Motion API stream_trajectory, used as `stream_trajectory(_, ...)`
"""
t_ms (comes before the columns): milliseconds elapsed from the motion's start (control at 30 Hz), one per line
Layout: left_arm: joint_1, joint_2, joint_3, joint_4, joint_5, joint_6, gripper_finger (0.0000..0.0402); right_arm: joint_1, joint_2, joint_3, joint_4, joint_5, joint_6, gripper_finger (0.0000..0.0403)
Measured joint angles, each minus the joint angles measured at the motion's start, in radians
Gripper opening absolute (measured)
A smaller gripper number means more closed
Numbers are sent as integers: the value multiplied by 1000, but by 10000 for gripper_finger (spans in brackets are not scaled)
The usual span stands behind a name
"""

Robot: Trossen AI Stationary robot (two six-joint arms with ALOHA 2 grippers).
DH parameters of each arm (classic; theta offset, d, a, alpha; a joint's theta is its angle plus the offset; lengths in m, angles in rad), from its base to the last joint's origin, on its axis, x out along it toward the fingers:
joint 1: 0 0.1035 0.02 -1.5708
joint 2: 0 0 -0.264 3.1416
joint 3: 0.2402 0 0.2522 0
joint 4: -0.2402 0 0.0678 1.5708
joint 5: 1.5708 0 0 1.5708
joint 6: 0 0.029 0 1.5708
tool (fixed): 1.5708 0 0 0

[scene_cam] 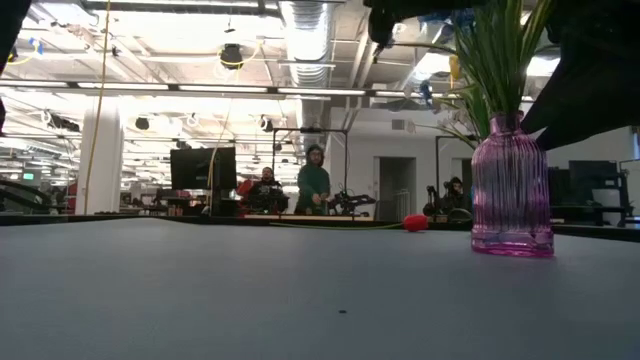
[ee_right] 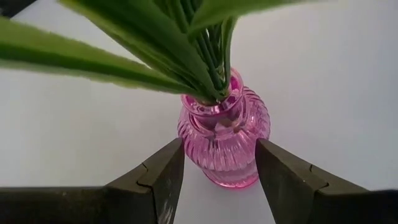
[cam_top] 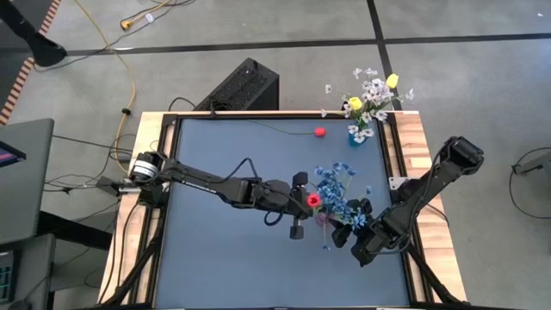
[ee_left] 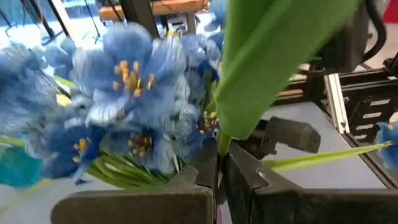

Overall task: Sort flowers into vase by color
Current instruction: Put the bottom red flower into the violet vase

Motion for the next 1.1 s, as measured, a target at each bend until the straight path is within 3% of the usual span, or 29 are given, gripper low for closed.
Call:
stream_trajectory(467,20,15,0,-17,-5,-72,0,0,0,0,0,-1,9,223)
stream_trajectory(733,32,102,2,72,67,-163,0,-21,-3,1,10,-13,9,223)
stream_trajectory(1100,47,134,2,46,113,-223,0,-21,-4,2,9,-14,-1,223)
